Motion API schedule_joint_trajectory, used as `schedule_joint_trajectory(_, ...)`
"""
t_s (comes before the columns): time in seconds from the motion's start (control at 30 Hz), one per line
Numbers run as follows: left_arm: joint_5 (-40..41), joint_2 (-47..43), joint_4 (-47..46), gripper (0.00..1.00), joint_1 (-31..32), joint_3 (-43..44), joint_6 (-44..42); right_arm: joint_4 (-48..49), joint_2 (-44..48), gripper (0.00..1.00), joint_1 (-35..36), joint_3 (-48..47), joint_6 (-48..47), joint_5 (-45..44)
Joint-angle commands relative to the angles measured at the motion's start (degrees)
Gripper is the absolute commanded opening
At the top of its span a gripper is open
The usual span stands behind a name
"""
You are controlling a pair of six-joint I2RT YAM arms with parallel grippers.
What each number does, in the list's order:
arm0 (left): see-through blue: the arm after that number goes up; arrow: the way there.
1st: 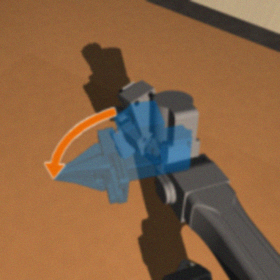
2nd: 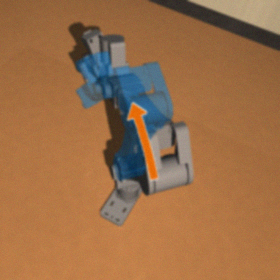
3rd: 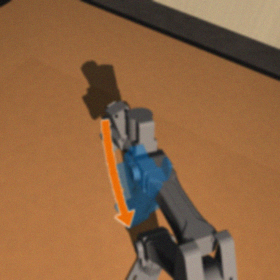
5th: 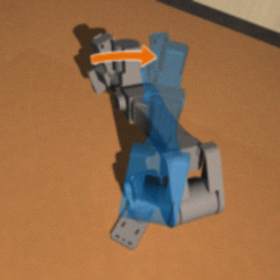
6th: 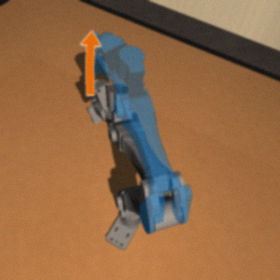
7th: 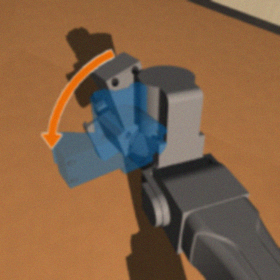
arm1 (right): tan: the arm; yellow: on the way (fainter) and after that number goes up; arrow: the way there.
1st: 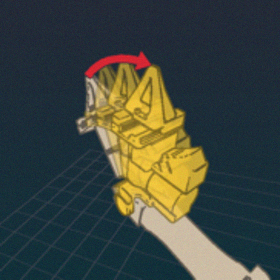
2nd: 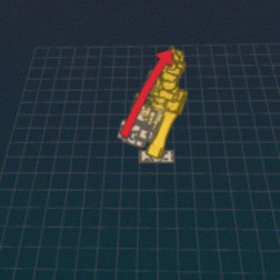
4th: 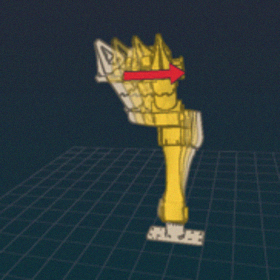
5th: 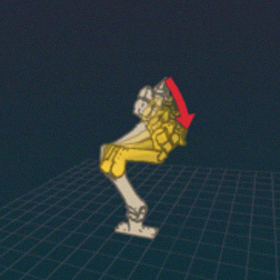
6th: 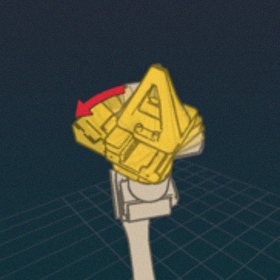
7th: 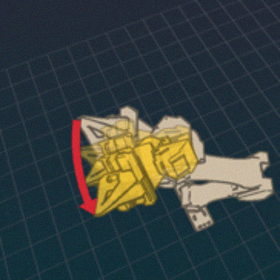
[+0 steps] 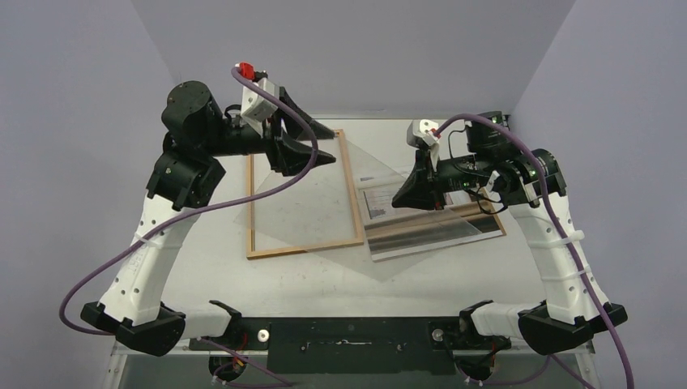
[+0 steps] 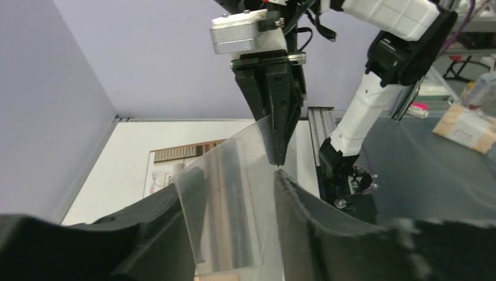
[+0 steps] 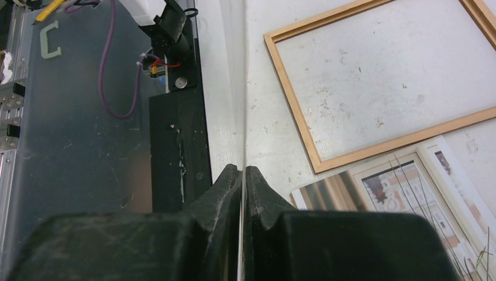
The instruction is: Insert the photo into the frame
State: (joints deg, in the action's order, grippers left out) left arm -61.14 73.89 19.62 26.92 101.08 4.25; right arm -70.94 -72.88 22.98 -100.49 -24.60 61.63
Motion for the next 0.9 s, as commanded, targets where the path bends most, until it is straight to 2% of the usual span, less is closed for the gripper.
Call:
schedule_joint_trajectory(0.0, 6.15, -2.49, -2.18, 0.65, -0.63, -0.50, -1.28, 1.46, 1.02, 0.00, 0.47, -1.65, 0.81, -0.93)
schedule_joint_trajectory(0.07, 9.71, -2.72, -0.75, 0.89, -0.72, -0.83, -2.19, 2.28, 1.19, 0.00, 0.41, -1.40, 1.61, -1.51)
schedule_joint_trajectory(0.1, 12.23, -3.09, -0.99, 0.96, -0.72, -1.48, -2.38, 2.52, 1.24, 0.00, 0.44, -1.26, 1.74, -1.86)
schedule_joint_trajectory(0.33, 26.15, -6.27, -3.35, 0.97, -0.81, -6.12, -3.66, 5.59, 1.53, 0.00, 0.48, -0.03, 3.62, -4.37)
schedule_joint_trajectory(0.43, 33.08, -6.67, -2.71, 0.97, -0.81, -6.72, -3.37, 10.58, 1.19, 0.00, 0.45, 0.74, 7.22, -5.63)
schedule_joint_trajectory(0.57, 46.57, -4.83, 3.25, 0.97, -1.09, -3.79, -1.99, 18.77, -1.63, 0.00, 0.44, -0.44, 19.93, -9.82)
schedule_joint_trajectory(0.7, 51.34, -4.04, 6.68, 0.97, -1.25, -2.47, -1.86, 21.88, -7.46, 0.00, 0.42, -3.61, 27.27, -10.89)
schedule_joint_trajectory(0.87, 59.53, -4.65, 6.23, 0.97, -1.58, -3.82, -1.42, 35.08, -10.37, 0.00, 0.48, -0.32, 36.95, -14.82)
